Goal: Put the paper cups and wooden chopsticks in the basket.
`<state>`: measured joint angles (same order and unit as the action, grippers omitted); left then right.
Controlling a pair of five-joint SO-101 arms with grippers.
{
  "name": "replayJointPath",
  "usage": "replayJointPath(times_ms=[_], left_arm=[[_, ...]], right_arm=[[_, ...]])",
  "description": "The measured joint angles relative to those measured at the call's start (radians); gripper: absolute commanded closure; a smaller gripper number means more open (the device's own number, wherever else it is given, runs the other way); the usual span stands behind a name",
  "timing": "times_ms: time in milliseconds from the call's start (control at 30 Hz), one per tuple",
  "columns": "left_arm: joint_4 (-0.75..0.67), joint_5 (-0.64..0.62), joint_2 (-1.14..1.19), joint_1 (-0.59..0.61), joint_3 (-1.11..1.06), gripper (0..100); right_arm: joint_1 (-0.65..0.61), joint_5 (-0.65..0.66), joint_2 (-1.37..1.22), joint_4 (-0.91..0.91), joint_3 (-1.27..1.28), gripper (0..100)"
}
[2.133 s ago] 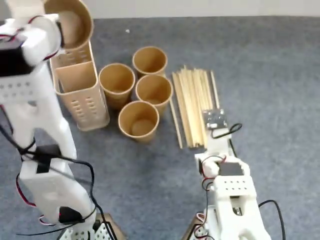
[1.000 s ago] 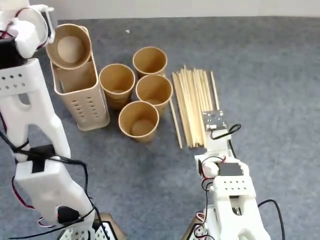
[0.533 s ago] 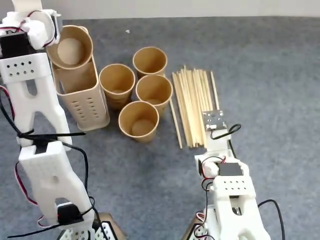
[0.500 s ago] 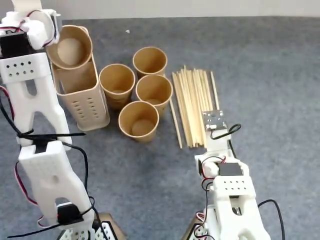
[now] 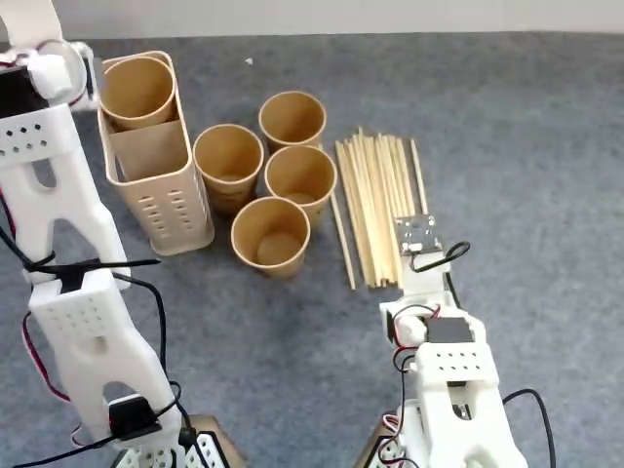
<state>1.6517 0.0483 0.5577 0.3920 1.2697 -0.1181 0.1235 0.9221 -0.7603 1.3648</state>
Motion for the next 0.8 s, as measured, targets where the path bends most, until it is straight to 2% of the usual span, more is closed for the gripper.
replayJointPath(times_ms=[67, 233, 333, 500, 600, 700, 800], left_arm=[[0.1, 0.0, -0.041, -0.032, 0.0, 81], [0.137, 0.0, -0.31, -0.192, -0.153, 81], [0.137, 0.0, -0.526, -0.371, -0.367, 81], [0.129, 0.0, -0.819, -0.634, -0.865, 81], [0.044, 0.034, -0.875, -0.703, -1.151, 81], [-0.106, 0.078, -0.881, -0.709, -1.395, 81], [-0.233, 0.117, -0.881, -0.709, -1.545, 81]], right_arm=[[0.0, 0.0, 0.0, 0.005, 0.0, 89.3], [0.0, 0.0, 0.0, 0.028, 0.003, 89.3], [0.0, 0.0, 0.0, 0.028, 0.003, 89.3], [0.0, 0.0, 0.0, 0.028, 0.003, 89.3], [0.0, 0.0, 0.0, 0.028, 0.003, 89.3], [0.0, 0.0, 0.0, 0.028, 0.003, 89.3], [0.0, 0.0, 0.0, 0.028, 0.003, 89.3]])
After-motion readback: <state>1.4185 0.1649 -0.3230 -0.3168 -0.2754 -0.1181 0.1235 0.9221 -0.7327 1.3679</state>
